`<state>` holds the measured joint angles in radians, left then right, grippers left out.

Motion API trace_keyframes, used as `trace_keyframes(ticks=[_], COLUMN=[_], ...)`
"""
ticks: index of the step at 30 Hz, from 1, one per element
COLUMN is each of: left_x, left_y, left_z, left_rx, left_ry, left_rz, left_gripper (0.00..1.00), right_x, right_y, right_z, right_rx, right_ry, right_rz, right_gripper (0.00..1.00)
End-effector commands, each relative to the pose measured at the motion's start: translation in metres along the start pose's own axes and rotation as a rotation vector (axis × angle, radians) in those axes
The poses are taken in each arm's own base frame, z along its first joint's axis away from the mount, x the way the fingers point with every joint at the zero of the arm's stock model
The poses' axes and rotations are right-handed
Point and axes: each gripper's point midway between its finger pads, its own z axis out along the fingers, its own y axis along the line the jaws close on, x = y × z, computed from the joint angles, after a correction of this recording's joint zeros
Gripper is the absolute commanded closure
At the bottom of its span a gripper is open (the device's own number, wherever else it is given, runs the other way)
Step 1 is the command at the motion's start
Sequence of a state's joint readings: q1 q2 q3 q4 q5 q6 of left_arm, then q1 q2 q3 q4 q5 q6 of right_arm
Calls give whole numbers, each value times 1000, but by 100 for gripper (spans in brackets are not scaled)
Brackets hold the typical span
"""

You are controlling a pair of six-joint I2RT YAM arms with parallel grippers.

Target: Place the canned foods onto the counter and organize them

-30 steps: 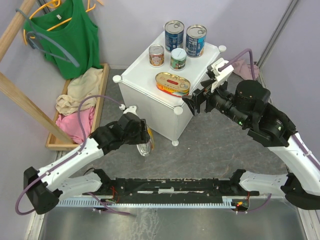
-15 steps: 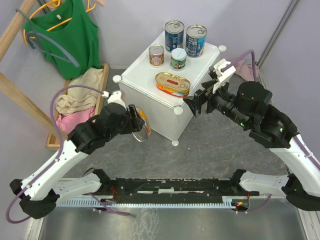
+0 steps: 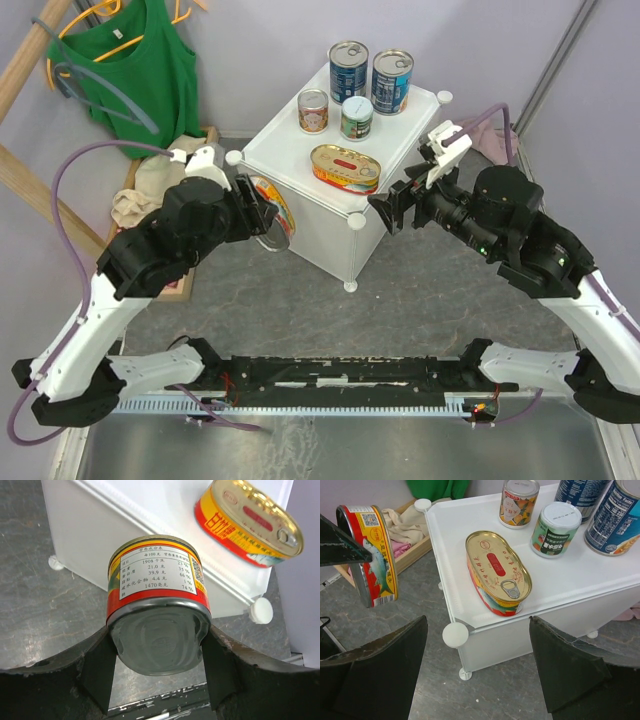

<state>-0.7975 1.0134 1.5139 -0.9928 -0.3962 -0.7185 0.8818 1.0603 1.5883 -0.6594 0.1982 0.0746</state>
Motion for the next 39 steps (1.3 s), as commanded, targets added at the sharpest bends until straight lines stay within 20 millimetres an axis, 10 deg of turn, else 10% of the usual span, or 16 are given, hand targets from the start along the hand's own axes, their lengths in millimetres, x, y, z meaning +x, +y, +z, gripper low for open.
trace_keyframes(ticks=[1,22,39], left_x=[-48,-142,-152], left_y=[-16,-44,-36], left_z=[-11,50,117], left_rx=[25,-26,55], left_ry=[-137,-211,-93], left_rz=[14,35,-123], left_gripper=[97,97,97], right_x=[-18,-17,-9], right_y=[-3,-2,2], right_z=[-7,-14,-13], right_rx=[16,5,-17], right_ry=[-73,-82,-86], right_rz=[30,39,45], right_gripper=[10,10,10])
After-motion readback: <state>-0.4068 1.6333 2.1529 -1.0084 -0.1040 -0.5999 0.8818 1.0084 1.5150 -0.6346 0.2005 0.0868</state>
